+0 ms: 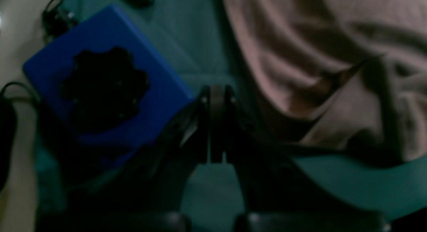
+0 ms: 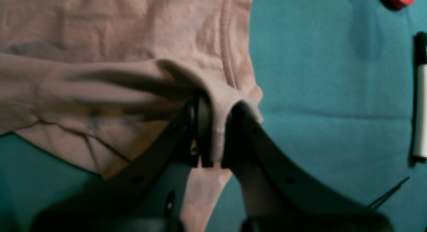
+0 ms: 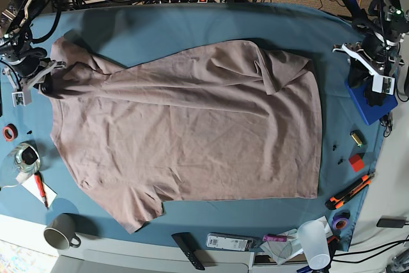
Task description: Fold the T-shirt properly
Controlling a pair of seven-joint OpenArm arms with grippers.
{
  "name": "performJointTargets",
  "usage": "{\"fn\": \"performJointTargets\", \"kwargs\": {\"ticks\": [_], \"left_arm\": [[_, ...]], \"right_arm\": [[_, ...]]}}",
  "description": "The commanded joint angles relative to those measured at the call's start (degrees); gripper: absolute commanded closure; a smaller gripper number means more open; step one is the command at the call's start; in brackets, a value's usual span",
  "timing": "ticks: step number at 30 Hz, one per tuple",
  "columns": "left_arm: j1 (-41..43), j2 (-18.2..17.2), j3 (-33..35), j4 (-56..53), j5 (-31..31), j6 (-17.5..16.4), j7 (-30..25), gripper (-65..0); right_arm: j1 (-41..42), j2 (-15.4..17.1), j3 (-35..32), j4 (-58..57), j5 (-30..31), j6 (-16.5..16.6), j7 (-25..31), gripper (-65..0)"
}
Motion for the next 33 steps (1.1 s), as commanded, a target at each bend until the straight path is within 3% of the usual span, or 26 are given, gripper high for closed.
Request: {"fn": "performJointTargets", "kwargs": {"ticks": [1, 3, 5, 7, 15, 20, 24, 29, 33], "left_arm": [[-0.61, -0.20, -0.42, 1.03, -0.68, -1.40, -1.88, 0.0], [-1.62, 1.09, -0.42, 1.03, -0.61, -4.61, -1.81, 0.0], [-2.29, 2.56, 0.33, 1.03, -0.61, -7.32, -2.03, -10.2], [-2.64, 3.48, 3.10, 1.03, -0.59, -7.52, -1.99, -18.6], [-4.61, 5.18, 15.30, 1.03, 10.08, -6.19, -4.11, -19.0], [-5.62, 6.84, 16.90, 1.03, 9.90, -6.78, -4.15, -19.6], [-6.80, 7.91, 18.82, 1.03, 10.03, -7.89, -4.15, -26.2], [-8.15, 8.02, 23.47, 1.01, 18.32, -4.70, -4.28, -26.3], [-8.57, 8.02, 23.96, 1.01, 18.99, -4.66, -4.35, -26.3]], "right_arm": [[0.48, 1.33, 0.46, 0.92, 0.31, -0.07, 0.96, 0.0], [0.46, 1.33, 0.46, 0.92, 0.31, -0.07, 0.70, 0.0], [0.46, 1.33, 0.46, 0.92, 0.31, -0.09, 0.22, 0.0], [0.48, 1.33, 0.46, 0.92, 0.31, -0.09, -0.02, 0.0], [0.46, 1.33, 0.46, 0.92, 0.26, -0.07, -0.72, 0.0], [0.46, 1.31, 0.46, 0.92, 0.28, -0.07, -0.92, 0.0], [0.46, 1.33, 0.46, 0.92, 0.26, -0.07, -1.05, 0.0], [0.44, 1.33, 0.46, 0.92, 0.26, -0.07, -1.86, 0.0], [0.44, 1.33, 0.46, 0.92, 0.24, -0.07, -1.95, 0.0]]}}
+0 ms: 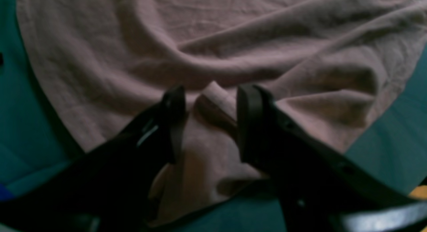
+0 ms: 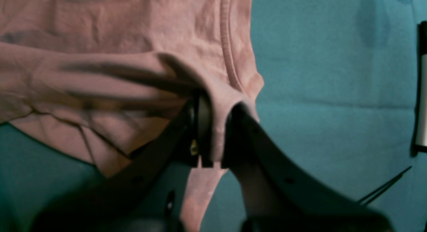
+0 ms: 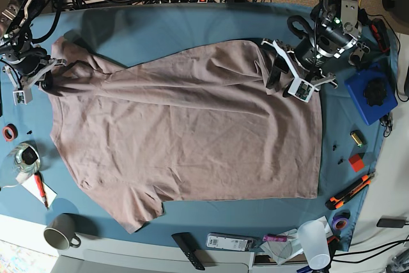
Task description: Fold the T-shirt properly
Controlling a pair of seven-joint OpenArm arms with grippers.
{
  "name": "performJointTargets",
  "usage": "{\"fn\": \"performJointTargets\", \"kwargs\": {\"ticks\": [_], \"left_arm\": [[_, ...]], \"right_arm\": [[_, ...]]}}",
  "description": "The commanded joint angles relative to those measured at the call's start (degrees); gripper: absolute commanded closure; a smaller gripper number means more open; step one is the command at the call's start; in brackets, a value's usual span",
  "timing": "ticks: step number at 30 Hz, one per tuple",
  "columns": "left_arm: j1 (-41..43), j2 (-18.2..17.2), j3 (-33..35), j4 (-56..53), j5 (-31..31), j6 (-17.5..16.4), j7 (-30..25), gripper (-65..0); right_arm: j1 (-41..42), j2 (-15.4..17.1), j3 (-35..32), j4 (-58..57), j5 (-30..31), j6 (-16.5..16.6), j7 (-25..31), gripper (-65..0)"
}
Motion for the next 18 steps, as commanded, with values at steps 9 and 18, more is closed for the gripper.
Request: {"fn": "performJointTargets", "kwargs": {"ticks": [9, 18], "left_arm": [[-3.17, -0.28, -0.07, -5.97, -0.44, -2.93, -1.22, -29.8], [-3.58, -0.26, -0.07, -6.34, -2.32, -2.67, -0.76, -31.0]], "right_arm": [[0.48, 1.33, 0.46, 0.92, 0.24, -0.07, 0.87, 0.0], [0.48, 1.33, 0.46, 0.92, 0.09, -0.09, 0.66, 0.0]]}}
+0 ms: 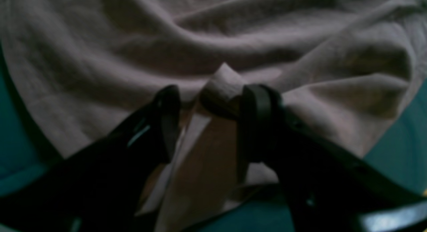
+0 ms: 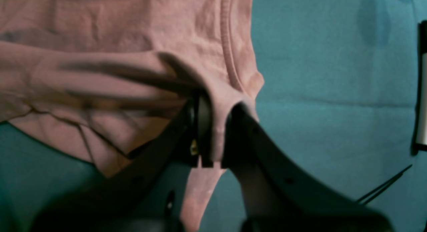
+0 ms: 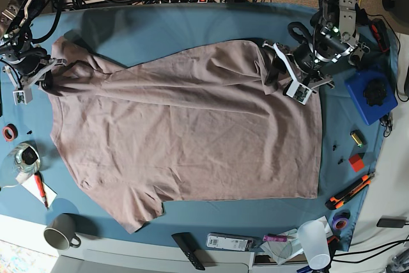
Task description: Fold the T-shirt properly
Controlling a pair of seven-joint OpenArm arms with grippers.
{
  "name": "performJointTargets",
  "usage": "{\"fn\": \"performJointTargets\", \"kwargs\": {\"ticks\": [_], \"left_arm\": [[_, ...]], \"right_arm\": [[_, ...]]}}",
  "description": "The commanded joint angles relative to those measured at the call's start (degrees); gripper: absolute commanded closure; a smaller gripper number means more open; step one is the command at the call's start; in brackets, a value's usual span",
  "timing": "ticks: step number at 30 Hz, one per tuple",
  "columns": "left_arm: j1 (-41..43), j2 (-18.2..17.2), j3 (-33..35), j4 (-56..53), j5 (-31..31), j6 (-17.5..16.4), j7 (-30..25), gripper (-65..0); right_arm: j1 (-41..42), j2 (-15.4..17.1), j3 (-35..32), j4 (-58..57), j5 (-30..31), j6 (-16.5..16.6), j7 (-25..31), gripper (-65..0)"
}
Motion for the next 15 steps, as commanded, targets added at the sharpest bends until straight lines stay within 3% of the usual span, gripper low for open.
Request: {"fn": "performJointTargets", "kwargs": {"ticks": [1, 10, 15], "left_arm": [[-0.44, -0.24, -0.11, 1.05, -1.16, -0.33, -1.18, -30.9], [-0.44, 0.70, -0.11, 1.05, -3.19, -1.70, 1.33, -30.9], [-0.26, 0.68, -0.11, 1.05, -3.19, 0.81, 1.36, -27.9]], "right_arm": [[0.48, 1.33, 0.46, 0.92, 0.13, -0.07, 0.94, 0.0], [0.48, 1.33, 0.46, 0.92, 0.13, -0.07, 0.92, 0.0], [0.48, 1.33, 0.46, 0.92, 0.13, -0.07, 0.92, 0.0]]}}
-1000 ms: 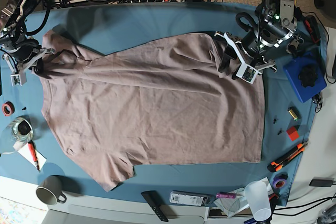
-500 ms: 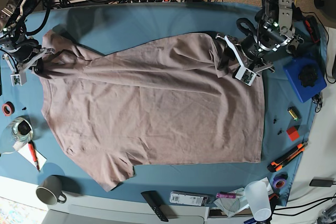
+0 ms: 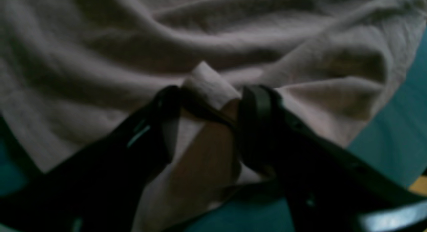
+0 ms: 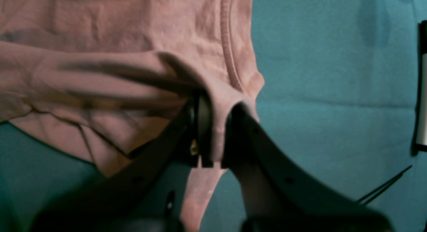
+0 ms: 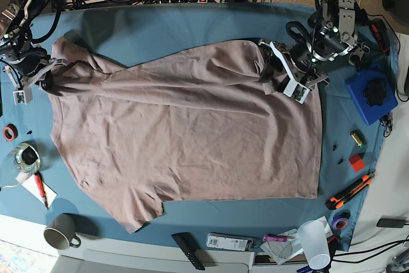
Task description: Fold the T-shirt properly
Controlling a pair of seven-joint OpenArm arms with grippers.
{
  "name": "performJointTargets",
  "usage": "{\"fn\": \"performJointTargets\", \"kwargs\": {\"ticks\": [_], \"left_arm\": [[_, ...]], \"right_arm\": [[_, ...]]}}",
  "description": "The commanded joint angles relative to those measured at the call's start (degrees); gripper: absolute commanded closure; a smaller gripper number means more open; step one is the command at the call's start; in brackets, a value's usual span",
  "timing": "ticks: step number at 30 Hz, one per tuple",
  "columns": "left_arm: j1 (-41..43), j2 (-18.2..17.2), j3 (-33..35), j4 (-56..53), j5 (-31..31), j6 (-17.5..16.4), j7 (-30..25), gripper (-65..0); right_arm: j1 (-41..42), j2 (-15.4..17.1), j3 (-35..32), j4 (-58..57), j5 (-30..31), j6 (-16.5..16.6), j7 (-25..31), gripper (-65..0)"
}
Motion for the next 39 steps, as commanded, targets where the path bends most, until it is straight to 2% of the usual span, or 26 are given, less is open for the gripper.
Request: {"fn": "performJointTargets", "kwargs": {"ticks": [1, 3, 8, 12, 14, 20, 23, 30, 37, 39], "left_arm": [[-0.17, -0.24, -0.11, 1.03, -0.83, -0.15, -1.29, -26.1], [0.11, -0.20, -0.11, 1.03, -0.81, -0.17, -1.25, -24.0], [0.13, 0.07, -0.11, 1.01, -0.63, -0.31, -1.25, -24.0], [0.13, 0.09, -0.09, 1.01, -0.63, -3.23, -1.25, -24.0], [0.13, 0.61, -0.09, 1.01, -0.61, -3.15, -0.66, -23.5], [0.11, 4.04, -0.11, 0.98, 0.09, -3.17, 0.44, -9.8], [0.09, 4.33, -0.11, 0.98, 2.32, -3.17, 0.46, -1.5], [0.09, 4.33, -0.11, 0.98, 6.99, 1.95, 1.64, 0.0], [0.13, 4.33, -0.17, 6.29, 6.95, 6.64, 5.31, 0.0], [0.26, 4.33, -0.17, 8.55, 6.97, 6.80, 6.27, 0.0]], "right_arm": [[0.48, 1.33, 0.46, 0.92, 0.11, -0.09, 0.94, 0.0], [0.50, 1.33, 0.46, 0.92, 0.11, -0.07, 0.96, 0.0], [0.50, 1.33, 0.46, 0.92, 0.11, -0.07, 0.96, 0.0], [0.50, 1.33, 0.46, 0.92, 0.11, -0.07, 0.96, 0.0], [0.50, 1.33, 0.46, 0.92, 0.11, -0.07, 1.01, 0.0], [0.50, 1.36, 0.46, 0.92, 0.09, -0.07, 1.11, 0.0], [0.50, 1.36, 0.46, 0.92, 0.09, -0.07, 1.14, 0.0], [0.50, 1.36, 0.46, 0.92, 0.11, -0.07, 1.44, 0.0], [0.50, 1.36, 0.46, 0.92, 0.09, -0.07, 1.79, 0.0], [0.50, 1.36, 0.46, 0.92, 0.09, -0.07, 1.77, 0.0]]}}
